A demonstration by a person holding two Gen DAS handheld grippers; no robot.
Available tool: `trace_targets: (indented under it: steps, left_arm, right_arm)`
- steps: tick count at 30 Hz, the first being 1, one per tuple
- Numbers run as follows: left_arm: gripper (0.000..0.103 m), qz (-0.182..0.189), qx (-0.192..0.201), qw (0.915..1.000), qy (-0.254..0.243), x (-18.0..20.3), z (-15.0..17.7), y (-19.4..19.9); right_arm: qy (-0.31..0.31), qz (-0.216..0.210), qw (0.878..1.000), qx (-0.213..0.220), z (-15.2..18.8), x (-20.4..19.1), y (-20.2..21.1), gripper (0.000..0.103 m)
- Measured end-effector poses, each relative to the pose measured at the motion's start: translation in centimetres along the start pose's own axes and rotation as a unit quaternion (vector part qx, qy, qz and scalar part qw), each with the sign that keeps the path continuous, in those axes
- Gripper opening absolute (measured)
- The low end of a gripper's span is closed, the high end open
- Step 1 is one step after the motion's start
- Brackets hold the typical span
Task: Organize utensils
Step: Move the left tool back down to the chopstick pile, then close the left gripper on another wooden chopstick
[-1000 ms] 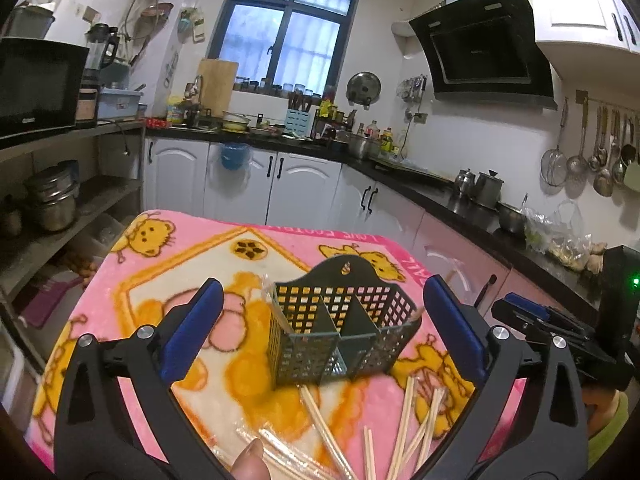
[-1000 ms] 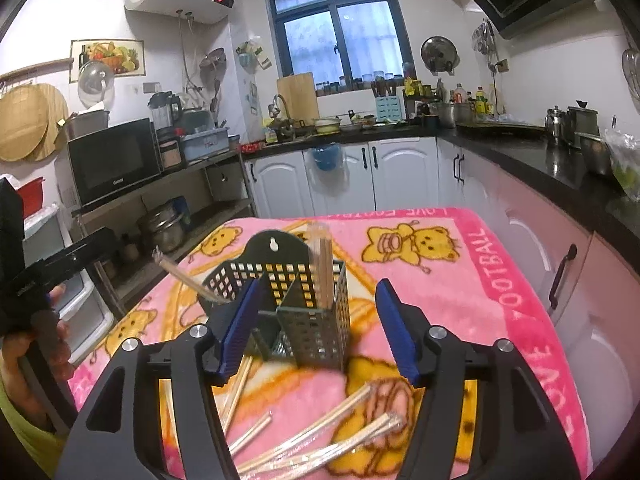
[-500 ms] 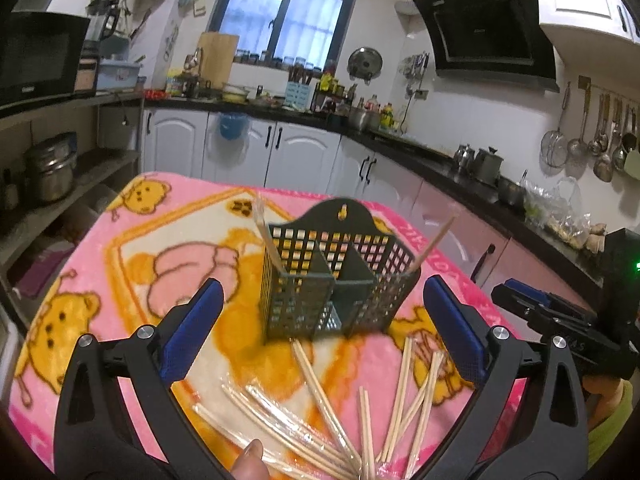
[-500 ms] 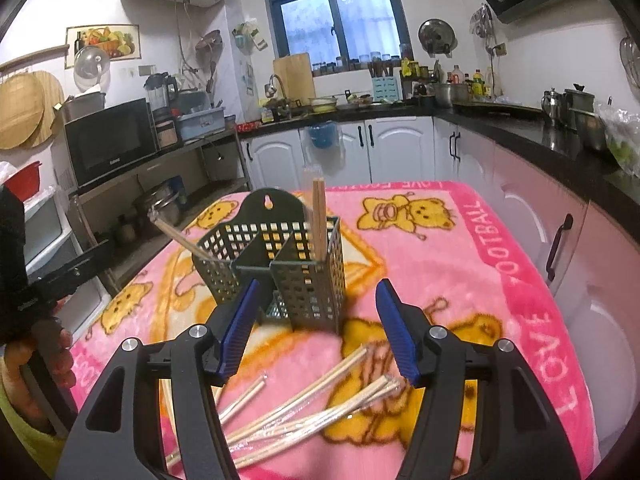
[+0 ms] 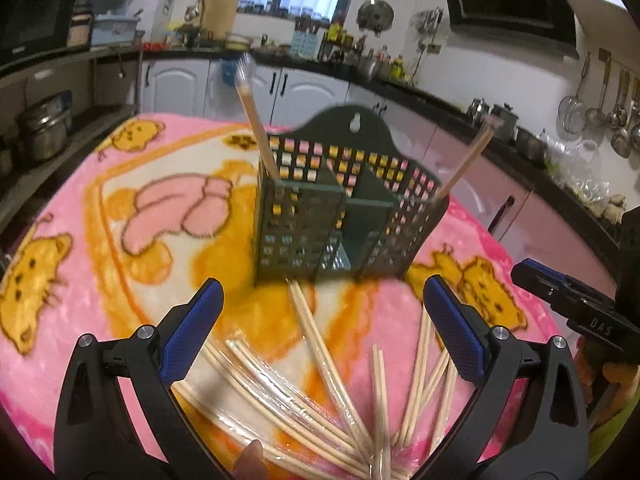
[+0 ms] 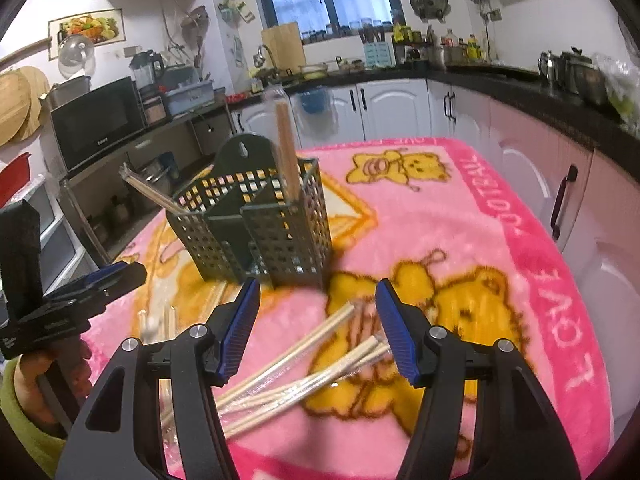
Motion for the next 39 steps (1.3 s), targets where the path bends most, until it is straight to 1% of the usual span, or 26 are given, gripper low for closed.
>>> trace_targets:
  steps: [4,6,8,11,13,17,20,22,25,26,27,28,30,31,34,36,37,39]
  left_arm:
    - [0.092,0.010,-0.034,0.9994,0.005,0.1,0.8,-1.9]
    - [0.084,0.020,-0.057,0.9981,0.010,0.1,1.2,-3.1]
    - [0.081,0.029,-0.073,0.9968,0.013,0.2,1.5,-3.9]
    - [0.072,0.033,-0.097,0.9946,0.016,0.1,1.8,-5.2]
    - [0.071,0.028,-0.112,0.9932,0.018,-0.1,1.9,-6.0]
    - [0.070,0.015,-0.130,0.9913,0.018,-0.5,2.2,-7.3]
    - [0.070,0.000,-0.134,0.9909,0.011,-0.6,2.2,-8.1]
    - [0.070,-0.012,-0.135,0.9907,0.008,-0.8,2.2,-8.6]
    - [0.070,-0.029,-0.137,0.9901,-0.001,-1.0,2.1,-9.3]
    - [0.069,-0.031,-0.139,0.9898,-0.002,-1.0,2.1,-9.5]
    - [0.063,-0.033,-0.142,0.9893,-0.003,-1.1,2.2,-9.8]
    - [0.062,-0.037,-0.144,0.9889,-0.007,-1.0,2.3,-10.0]
    - [0.061,-0.046,-0.141,0.9887,-0.021,-0.8,2.6,-10.3]
    - [0.061,-0.049,-0.141,0.9885,-0.025,-0.7,2.6,-10.4]
    - [0.056,-0.057,-0.142,0.9878,-0.026,-0.8,2.4,-10.5]
    - [0.052,-0.058,-0.143,0.9878,-0.020,-1.1,2.3,-10.6]
    - [0.051,-0.057,-0.143,0.9880,-0.014,-1.3,2.3,-10.6]
    - [0.044,-0.061,-0.142,0.9879,-0.011,-1.6,2.1,-10.6]
  right_arm:
    - [-0.008,-0.003,1.000,-0.023,0.6,0.7,-1.2,0.057]
    - [-0.011,-0.001,0.999,-0.038,0.9,1.1,-2.1,0.055]
    - [-0.014,-0.005,0.999,-0.051,1.1,1.3,-3.1,0.054]
    - [-0.021,-0.013,0.997,-0.079,1.3,1.5,-4.9,0.052]
    - [-0.027,-0.016,0.995,-0.096,1.5,1.6,-6.0,0.051]
    - [-0.039,-0.013,0.990,-0.131,1.8,2.1,-8.4,0.050]
    - [-0.041,-0.002,0.986,-0.160,2.1,2.4,-10.2,0.050]
    - [-0.040,0.001,0.985,-0.169,2.3,2.3,-10.8,0.048]
    - [-0.035,0.010,0.985,-0.168,2.5,2.1,-11.1,0.045]
    - [-0.036,0.013,0.985,-0.167,2.6,2.2,-11.1,0.042]
    - [-0.037,0.015,0.985,-0.166,2.6,2.3,-11.0,0.040]
    - [-0.038,0.017,0.985,-0.165,2.6,2.4,-11.1,0.039]
    - [-0.040,0.019,0.986,-0.163,2.6,2.6,-11.1,0.031]
    - [-0.041,0.020,0.986,-0.162,2.6,2.7,-11.2,0.029]
    - [-0.046,0.015,0.986,-0.159,2.5,2.8,-11.1,0.021]
    - [-0.054,0.006,0.986,-0.154,2.3,2.8,-10.9,0.011]
    - [-0.060,-0.001,0.986,-0.152,2.3,2.7,-10.9,0.010]
    - [-0.068,-0.016,0.986,-0.149,2.1,2.4,-10.6,0.009]
Point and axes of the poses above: each gripper's, at about its wrist camera, not at the fingertips, and y roughly against the way its jaws point, x to its right, z to its underside, the point moved 6 cm from there along -y, roughly the way its jaws point, and after that the axes turned 1 degree about -y, right-handed, at the moved point
